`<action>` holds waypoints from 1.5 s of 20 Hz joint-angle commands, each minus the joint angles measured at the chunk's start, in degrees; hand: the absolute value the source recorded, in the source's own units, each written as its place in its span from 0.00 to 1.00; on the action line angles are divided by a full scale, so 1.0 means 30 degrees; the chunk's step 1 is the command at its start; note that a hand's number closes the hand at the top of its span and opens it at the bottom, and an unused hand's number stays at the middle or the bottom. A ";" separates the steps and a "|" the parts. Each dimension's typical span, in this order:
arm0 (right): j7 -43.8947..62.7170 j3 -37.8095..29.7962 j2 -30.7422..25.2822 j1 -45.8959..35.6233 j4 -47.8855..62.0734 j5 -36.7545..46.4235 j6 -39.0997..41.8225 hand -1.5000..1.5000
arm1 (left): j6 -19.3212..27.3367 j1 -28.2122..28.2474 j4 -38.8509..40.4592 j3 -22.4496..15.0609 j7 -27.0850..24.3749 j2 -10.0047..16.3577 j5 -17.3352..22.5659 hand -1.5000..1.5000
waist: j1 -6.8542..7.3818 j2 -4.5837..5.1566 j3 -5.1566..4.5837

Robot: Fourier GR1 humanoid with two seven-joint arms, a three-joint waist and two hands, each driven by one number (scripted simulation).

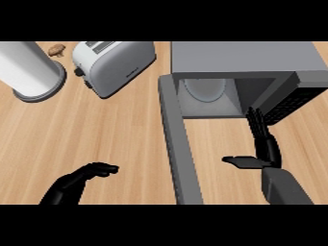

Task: Pick up the milk, place it into the microwave and close the microwave

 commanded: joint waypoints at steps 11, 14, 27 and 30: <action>0.1339 0.1569 -0.0536 0.6968 -0.9543 -0.2104 0.3936 0.00 | -0.0197 -0.2319 0.3219 -0.4001 0.0744 0.0354 -0.5966 1.00 | -0.0418 -0.0077 -0.0040; 0.2708 0.1670 -0.1193 0.8926 -1.2916 -0.3062 0.4555 0.00 | -0.0545 -0.3065 0.5444 -0.4455 0.0392 -0.0493 -0.5881 1.00 | -0.0555 -0.0033 -0.0057; 0.7588 0.1668 -0.2111 1.4184 -2.3031 -0.6980 0.6555 0.00 | 0.4784 -1.0753 1.2014 -0.9909 0.1832 -0.3571 -0.3444 1.00 | -0.0568 0.0158 -0.0032; 0.8685 0.1647 -0.2564 1.3951 -2.4425 -0.7882 0.6948 0.00 | 0.6561 -1.2391 1.4307 -1.1256 0.0895 -0.3581 -0.1722 1.00 | -0.1057 0.0248 -0.0062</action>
